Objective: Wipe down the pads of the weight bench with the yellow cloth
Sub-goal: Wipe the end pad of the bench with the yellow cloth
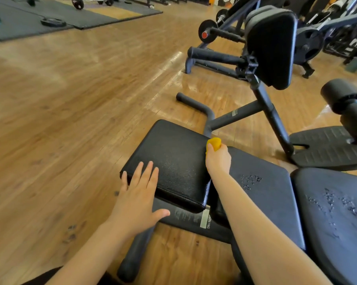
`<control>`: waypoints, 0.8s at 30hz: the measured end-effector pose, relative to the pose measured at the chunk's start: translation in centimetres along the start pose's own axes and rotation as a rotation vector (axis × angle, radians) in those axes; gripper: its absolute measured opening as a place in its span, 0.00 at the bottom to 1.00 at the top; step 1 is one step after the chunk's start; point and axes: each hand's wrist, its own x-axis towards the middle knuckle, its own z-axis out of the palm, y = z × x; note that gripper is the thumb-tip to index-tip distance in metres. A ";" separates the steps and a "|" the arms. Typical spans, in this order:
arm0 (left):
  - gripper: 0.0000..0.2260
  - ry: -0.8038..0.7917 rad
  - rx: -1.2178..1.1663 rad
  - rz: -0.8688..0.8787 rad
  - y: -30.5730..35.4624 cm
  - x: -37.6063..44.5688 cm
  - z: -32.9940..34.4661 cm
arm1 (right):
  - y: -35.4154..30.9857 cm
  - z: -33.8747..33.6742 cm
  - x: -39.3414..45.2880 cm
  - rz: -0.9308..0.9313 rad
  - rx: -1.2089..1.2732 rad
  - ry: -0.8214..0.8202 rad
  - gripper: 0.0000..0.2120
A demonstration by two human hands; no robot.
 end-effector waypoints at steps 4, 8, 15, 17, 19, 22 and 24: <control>0.47 -0.020 0.034 0.001 0.3 0.3 0.3 | 0.4 -0.2 -2.1 -0.040 -0.263 -0.057 0.20; 0.47 -0.040 0.024 -0.019 0.3 0.4 0.4 | 1.3 -0.7 -5.5 -0.080 -0.358 -0.069 0.18; 0.46 0.023 0.025 -0.022 0.8 0.5 0.5 | 3.9 -2.0 -11.8 -0.104 -0.269 -0.115 0.12; 0.45 0.054 -0.005 -0.006 0.6 0.4 0.6 | 4.1 -2.5 -10.8 -0.081 -0.197 -0.123 0.11; 0.43 0.087 -0.062 0.016 0.2 0.5 0.6 | 3.8 -3.2 -8.8 -0.003 -0.044 -0.115 0.10; 0.43 0.149 -0.118 0.031 -0.1 0.6 0.5 | 1.8 -4.0 -4.5 0.044 0.157 0.020 0.13; 0.44 0.184 -0.128 0.026 0.0 0.4 0.7 | 0.2 -3.8 -1.9 -0.001 0.197 0.059 0.11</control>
